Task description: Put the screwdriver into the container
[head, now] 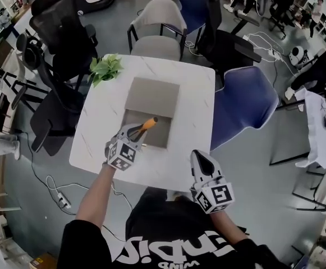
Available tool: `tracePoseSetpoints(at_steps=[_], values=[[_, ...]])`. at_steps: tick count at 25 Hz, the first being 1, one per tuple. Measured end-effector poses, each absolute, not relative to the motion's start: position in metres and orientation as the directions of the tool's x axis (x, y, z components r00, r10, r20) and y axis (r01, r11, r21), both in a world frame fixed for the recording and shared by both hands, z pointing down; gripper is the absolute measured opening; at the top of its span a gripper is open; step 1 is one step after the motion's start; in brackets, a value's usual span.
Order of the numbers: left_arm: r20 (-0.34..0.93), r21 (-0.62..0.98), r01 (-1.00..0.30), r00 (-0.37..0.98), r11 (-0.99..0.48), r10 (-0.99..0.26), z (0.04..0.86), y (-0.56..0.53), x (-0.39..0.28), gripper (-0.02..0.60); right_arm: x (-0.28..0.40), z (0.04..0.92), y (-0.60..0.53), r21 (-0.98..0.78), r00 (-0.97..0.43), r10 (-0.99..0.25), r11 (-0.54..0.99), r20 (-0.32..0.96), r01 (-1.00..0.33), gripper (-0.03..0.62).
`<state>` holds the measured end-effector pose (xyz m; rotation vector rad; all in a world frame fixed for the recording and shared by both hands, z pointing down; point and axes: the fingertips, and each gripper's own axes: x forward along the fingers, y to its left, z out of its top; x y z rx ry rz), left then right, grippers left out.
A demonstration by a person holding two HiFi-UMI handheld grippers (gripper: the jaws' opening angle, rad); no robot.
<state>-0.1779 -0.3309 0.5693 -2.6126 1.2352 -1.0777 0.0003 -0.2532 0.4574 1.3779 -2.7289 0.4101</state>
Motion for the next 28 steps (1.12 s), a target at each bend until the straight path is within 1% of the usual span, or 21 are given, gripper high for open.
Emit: tracePoseSetpoints(at_steps=[12, 17, 21, 28], values=[[0.757, -0.292, -0.454, 0.429, -0.842, -0.493, 0.637, -0.363, -0.163, 0.078, 0.005, 0.464, -0.263, -0.212, -0.539, -0.819, 0.501, 0.199, -0.839, 0.011], [0.795, -0.248, -0.42, 0.427, -0.873, -0.431, 0.658, -0.368, -0.156, 0.078, 0.005, 0.468, -0.266, -0.211, -0.525, -0.825, 0.486, 0.21, -0.848, 0.011], [0.824, -0.195, -0.425, 0.418, -0.884, -0.382, 0.672, -0.372, -0.155, 0.078, 0.002, 0.468, -0.269, -0.213, -0.525, -0.823, 0.485, 0.215, -0.848, 0.011], [0.844, -0.179, -0.404, 0.405, -0.897, -0.351, 0.684, -0.372, -0.152, 0.08, -0.002, 0.473, -0.268, -0.218, -0.529, -0.818, 0.486, 0.227, -0.846, 0.012]])
